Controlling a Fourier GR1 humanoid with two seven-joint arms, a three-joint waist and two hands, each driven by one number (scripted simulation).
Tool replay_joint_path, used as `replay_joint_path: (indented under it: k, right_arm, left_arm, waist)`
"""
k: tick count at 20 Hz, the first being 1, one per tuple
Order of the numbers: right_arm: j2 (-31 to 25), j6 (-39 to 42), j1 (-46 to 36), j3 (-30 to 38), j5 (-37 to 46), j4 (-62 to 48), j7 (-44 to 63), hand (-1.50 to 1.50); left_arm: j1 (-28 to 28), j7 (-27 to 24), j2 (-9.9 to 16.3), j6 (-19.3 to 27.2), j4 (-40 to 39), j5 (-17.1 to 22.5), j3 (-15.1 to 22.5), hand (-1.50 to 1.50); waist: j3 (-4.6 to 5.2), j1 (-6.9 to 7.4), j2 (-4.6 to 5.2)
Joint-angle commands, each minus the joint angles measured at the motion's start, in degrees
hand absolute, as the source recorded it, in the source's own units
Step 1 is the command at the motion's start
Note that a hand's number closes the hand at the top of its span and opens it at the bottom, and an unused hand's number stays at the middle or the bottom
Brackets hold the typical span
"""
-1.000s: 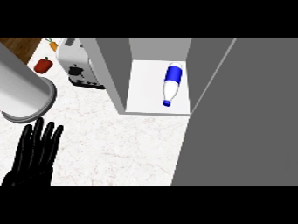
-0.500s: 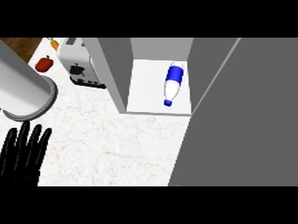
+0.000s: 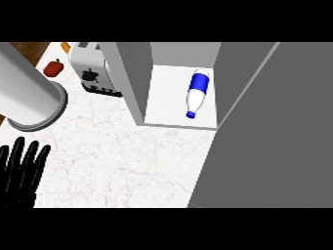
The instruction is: Pick up the bottled water, place it into the cabinet and close the cabinet
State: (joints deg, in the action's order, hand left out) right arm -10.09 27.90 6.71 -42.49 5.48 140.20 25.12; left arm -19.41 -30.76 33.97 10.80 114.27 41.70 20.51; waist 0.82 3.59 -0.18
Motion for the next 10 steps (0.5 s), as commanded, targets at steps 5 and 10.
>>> replay_joint_path:
  k: [5, 10]
  right_arm:
    - [9.57, -8.83, -5.11, -3.05, 2.13, -6.11, 2.92, 1.50]
    - [9.57, -9.51, -4.14, -2.54, -2.29, -6.79, 2.22, 1.50]
  left_arm:
    - [-1.82, -0.24, 1.37, -2.27, 0.94, 0.89, -0.85, -1.50]
    - [-1.44, -0.87, 1.26, -3.15, 1.11, 1.40, -1.61, -1.50]
  waist:
    - [-0.06, 1.41, 0.27]
    - [-0.06, 2.24, 1.06]
